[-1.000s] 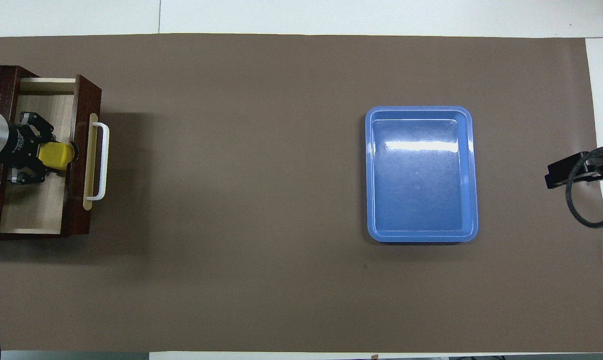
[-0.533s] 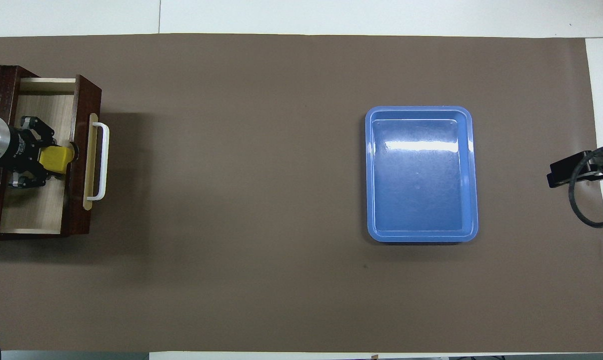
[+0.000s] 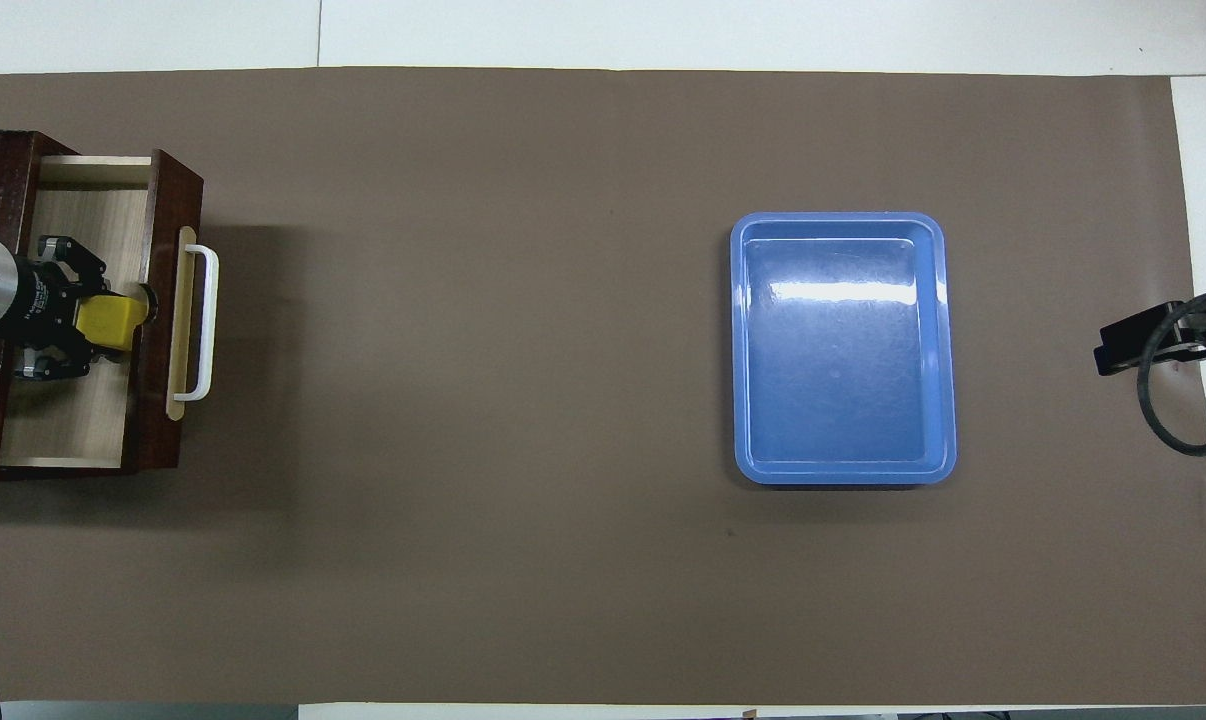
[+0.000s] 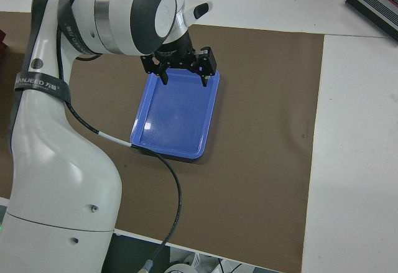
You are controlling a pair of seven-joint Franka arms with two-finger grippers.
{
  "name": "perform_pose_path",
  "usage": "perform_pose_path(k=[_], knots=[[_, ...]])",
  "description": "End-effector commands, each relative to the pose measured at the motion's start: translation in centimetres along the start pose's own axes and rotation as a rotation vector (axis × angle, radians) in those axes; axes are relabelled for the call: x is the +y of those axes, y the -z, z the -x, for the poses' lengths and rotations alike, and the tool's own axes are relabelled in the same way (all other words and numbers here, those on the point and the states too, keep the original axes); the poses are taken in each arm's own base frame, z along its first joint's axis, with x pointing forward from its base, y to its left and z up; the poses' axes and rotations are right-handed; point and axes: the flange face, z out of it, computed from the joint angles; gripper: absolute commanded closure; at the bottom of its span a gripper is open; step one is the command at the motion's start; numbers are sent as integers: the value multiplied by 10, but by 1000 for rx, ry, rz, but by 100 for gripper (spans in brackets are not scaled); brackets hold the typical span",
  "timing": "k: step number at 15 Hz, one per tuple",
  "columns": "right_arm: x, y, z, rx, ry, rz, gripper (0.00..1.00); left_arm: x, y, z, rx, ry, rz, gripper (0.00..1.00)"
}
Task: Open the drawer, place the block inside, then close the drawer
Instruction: 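Lower the block into the drawer and open the left gripper, then push the drawer shut with the left gripper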
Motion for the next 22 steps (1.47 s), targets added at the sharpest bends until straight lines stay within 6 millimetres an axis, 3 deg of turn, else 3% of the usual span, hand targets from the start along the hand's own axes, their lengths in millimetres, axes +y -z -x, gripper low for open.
perform_pose_path(k=[1, 5, 8, 10, 12, 15, 17, 22], knots=[[2, 4, 3, 1, 7, 15, 0, -10, 7, 0, -8, 4, 19, 0], [0, 3, 2, 1, 9, 15, 0, -4, 28, 4, -6, 4, 28, 0], [0, 2, 3, -2, 11, 15, 0, 7, 77, 10, -8, 27, 19, 0], [0, 3, 2, -1, 11, 15, 0, 14, 114, 26, -15, 12, 0, 0], [1, 2, 2, -1, 6, 13, 0, 24, 128, 54, -11, 32, -16, 0], [0, 3, 2, 1, 8, 14, 0, 31, 121, 87, -1, 75, -3, 0], [0, 3, 2, 1, 8, 14, 0, 32, 98, 110, 2, 98, -27, 0], [2, 1, 2, 2, -1, 12, 0, 24, 57, 116, 15, 91, -34, 0]])
